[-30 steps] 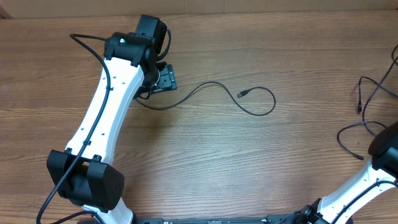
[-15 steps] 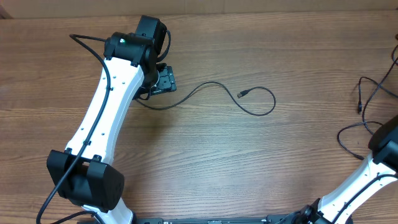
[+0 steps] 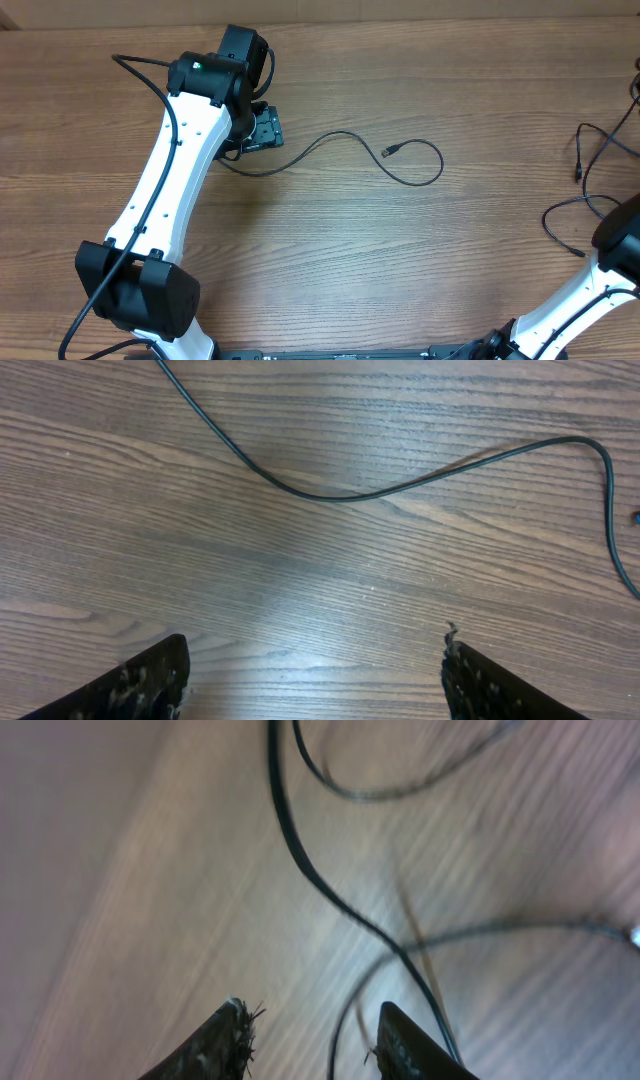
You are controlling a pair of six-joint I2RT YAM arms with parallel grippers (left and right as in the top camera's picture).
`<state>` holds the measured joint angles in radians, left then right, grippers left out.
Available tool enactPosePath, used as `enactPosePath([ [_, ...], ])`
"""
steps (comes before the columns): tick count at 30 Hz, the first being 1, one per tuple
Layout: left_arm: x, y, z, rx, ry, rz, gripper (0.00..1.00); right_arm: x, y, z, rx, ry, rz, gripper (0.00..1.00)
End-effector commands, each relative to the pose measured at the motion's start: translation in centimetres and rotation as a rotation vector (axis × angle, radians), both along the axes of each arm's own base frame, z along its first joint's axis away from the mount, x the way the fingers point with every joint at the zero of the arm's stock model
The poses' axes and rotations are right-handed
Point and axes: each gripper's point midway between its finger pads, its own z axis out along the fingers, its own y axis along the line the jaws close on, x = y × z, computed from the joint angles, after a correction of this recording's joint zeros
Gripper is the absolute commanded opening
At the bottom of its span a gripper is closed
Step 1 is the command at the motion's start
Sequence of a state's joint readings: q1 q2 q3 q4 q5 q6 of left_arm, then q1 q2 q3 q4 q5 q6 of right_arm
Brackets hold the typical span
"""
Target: Untangle cables
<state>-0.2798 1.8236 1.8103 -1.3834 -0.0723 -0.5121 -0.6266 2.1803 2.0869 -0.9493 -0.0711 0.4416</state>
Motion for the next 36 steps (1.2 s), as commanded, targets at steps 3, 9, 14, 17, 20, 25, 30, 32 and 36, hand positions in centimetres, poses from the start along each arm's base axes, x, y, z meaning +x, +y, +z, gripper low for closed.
enactPosePath([
  [3, -0.1, 0.5, 0.2, 0.019, -0.008, -0.015, 0.80, 2.1, -1.8, 4.3, -0.202, -0.099, 0.090, 0.45],
  [9, -0.1, 0.5, 0.2, 0.019, -0.008, -0.015, 0.80, 3.3, -3.8, 1.2, -0.277, -0.051, 0.119, 0.59],
  [14, -0.2, 0.5, 0.2, 0.020, -0.004, -0.015, 0.80, 4.4, -4.6, -1.6, -0.279, -0.046, 0.115, 0.63],
  [17, -0.2, 0.5, 0.2, 0.017, -0.002, -0.015, 0.80, 4.9, -5.0, -2.2, -0.282, -0.057, 0.112, 0.62],
  [20, -0.2, 0.5, 0.2, 0.017, -0.002, -0.015, 0.80, 5.5, -4.6, -2.0, -0.273, -0.091, 0.134, 0.29],
  [25, -0.2, 0.5, 0.2, 0.017, -0.002, -0.015, 0.80, 5.5, -1.7, -2.8, -0.140, -0.106, 0.224, 0.04],
  [30, -0.2, 0.5, 0.2, 0.017, -0.005, -0.016, 0.80, 1.2, 2.0, -2.6, 0.015, 0.028, 0.244, 0.04],
  [32, -0.1, 0.5, 0.2, 0.021, -0.008, -0.030, 0.80, -0.6, 3.5, -1.4, 0.059, 0.066, 0.248, 0.04],
  [36, -0.1, 0.5, 0.3, 0.024, -0.010, -0.037, 0.80, -2.7, 6.7, 1.3, 0.144, 0.065, 0.318, 0.04],
])
